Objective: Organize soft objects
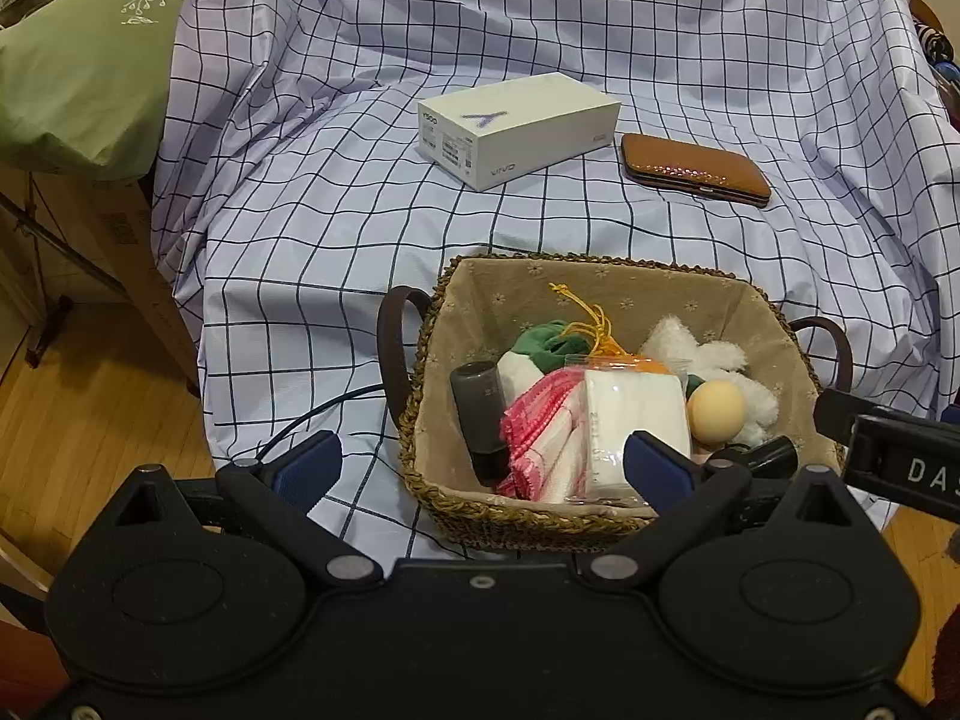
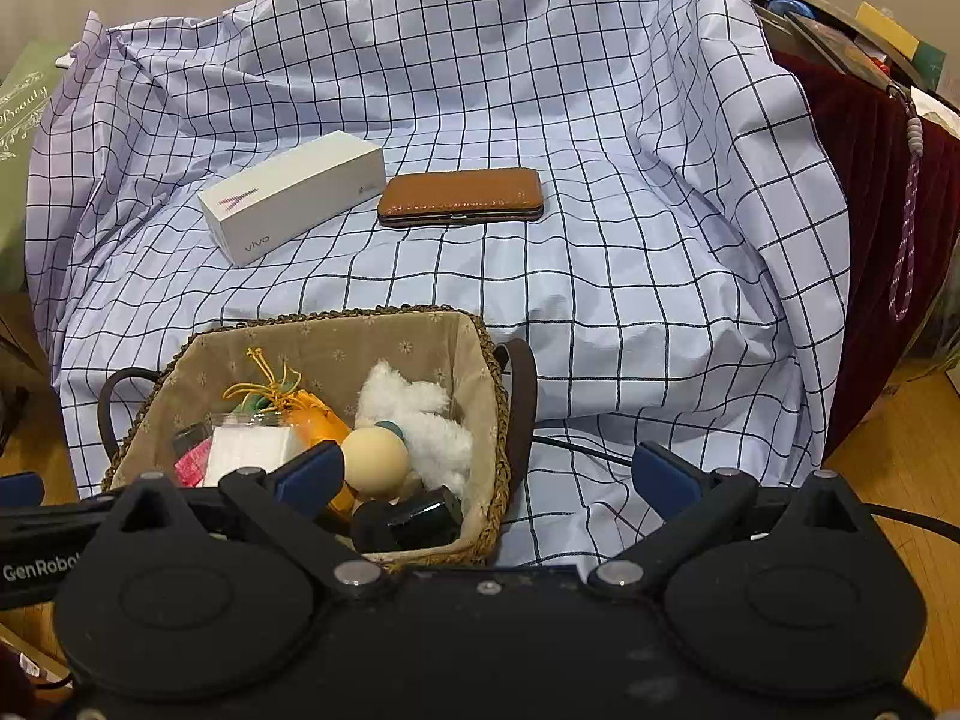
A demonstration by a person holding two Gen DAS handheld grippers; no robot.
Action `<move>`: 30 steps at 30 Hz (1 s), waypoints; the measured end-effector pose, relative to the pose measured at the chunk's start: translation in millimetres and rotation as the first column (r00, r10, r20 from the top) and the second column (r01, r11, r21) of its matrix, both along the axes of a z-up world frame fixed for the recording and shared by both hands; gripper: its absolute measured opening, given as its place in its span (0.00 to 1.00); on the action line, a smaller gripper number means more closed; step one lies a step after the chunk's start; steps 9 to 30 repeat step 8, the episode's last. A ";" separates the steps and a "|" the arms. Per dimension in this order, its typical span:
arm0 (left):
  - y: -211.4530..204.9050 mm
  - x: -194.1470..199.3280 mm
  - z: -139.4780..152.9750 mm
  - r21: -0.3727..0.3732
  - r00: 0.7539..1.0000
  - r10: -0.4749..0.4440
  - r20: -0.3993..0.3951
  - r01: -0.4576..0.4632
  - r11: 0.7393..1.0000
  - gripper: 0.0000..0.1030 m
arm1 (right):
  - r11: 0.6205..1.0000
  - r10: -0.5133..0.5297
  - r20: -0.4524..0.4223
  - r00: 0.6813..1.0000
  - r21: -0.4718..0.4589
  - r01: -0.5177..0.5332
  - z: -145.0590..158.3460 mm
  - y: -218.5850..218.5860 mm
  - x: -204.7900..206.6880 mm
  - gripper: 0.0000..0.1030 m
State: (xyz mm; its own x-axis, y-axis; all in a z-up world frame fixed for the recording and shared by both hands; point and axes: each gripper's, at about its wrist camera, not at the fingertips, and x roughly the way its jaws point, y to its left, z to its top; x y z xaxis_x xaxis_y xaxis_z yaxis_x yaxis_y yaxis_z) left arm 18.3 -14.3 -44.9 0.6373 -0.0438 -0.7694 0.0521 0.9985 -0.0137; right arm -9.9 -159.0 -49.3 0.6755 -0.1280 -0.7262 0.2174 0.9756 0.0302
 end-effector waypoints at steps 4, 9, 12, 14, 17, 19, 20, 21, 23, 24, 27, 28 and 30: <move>0.4 -0.1 -0.1 0.005 1.000 0.003 0.002 -0.003 1.000 0.95 | 1.000 0.000 0.000 1.000 0.000 0.000 0.0 -0.1 0.1 1.00; 0.4 0.0 0.3 0.009 1.000 0.004 0.002 -0.004 1.000 0.95 | 1.000 0.000 -0.001 1.000 0.000 0.000 0.1 -0.2 0.1 1.00; 0.4 0.0 0.3 0.009 1.000 0.004 0.002 -0.004 1.000 0.95 | 1.000 0.000 -0.001 1.000 0.000 0.000 0.1 -0.2 0.1 1.00; 0.4 0.0 0.3 0.009 1.000 0.004 0.002 -0.004 1.000 0.95 | 1.000 0.000 -0.001 1.000 0.000 0.000 0.1 -0.2 0.1 1.00; 0.4 0.0 0.3 0.009 1.000 0.004 0.002 -0.004 1.000 0.95 | 1.000 0.000 -0.001 1.000 0.000 0.000 0.1 -0.2 0.1 1.00; 0.4 0.0 0.3 0.009 1.000 0.004 0.002 -0.004 1.000 0.95 | 1.000 0.000 -0.001 1.000 0.000 0.000 0.1 -0.2 0.1 1.00; 0.4 0.0 0.3 0.009 1.000 0.004 0.002 -0.004 1.000 0.95 | 1.000 0.000 -0.001 1.000 0.000 0.000 0.1 -0.2 0.1 1.00; 0.4 0.0 0.3 0.009 1.000 0.004 0.002 -0.004 1.000 0.95 | 1.000 0.000 -0.001 1.000 0.000 0.000 0.1 -0.2 0.1 1.00; 0.4 0.0 0.3 0.009 1.000 0.004 0.002 -0.004 1.000 0.95 | 1.000 0.000 -0.001 1.000 0.000 0.000 0.1 -0.2 0.1 1.00; 0.4 0.0 0.3 0.009 1.000 0.004 0.002 -0.004 1.000 0.95 | 1.000 0.000 -0.001 1.000 0.000 0.000 0.1 -0.2 0.1 1.00; 0.4 0.0 0.3 0.009 1.000 0.004 0.002 -0.004 1.000 0.95 | 1.000 0.000 -0.001 1.000 0.000 0.000 0.1 -0.2 0.1 1.00; 0.4 0.0 0.3 0.009 1.000 0.004 0.002 -0.004 1.000 0.95 | 1.000 0.000 -0.001 1.000 0.000 0.000 0.1 -0.2 0.1 1.00; 0.4 0.0 0.3 0.009 1.000 0.004 0.002 -0.004 1.000 0.95 | 1.000 0.000 -0.001 1.000 0.000 0.000 0.1 -0.2 0.1 1.00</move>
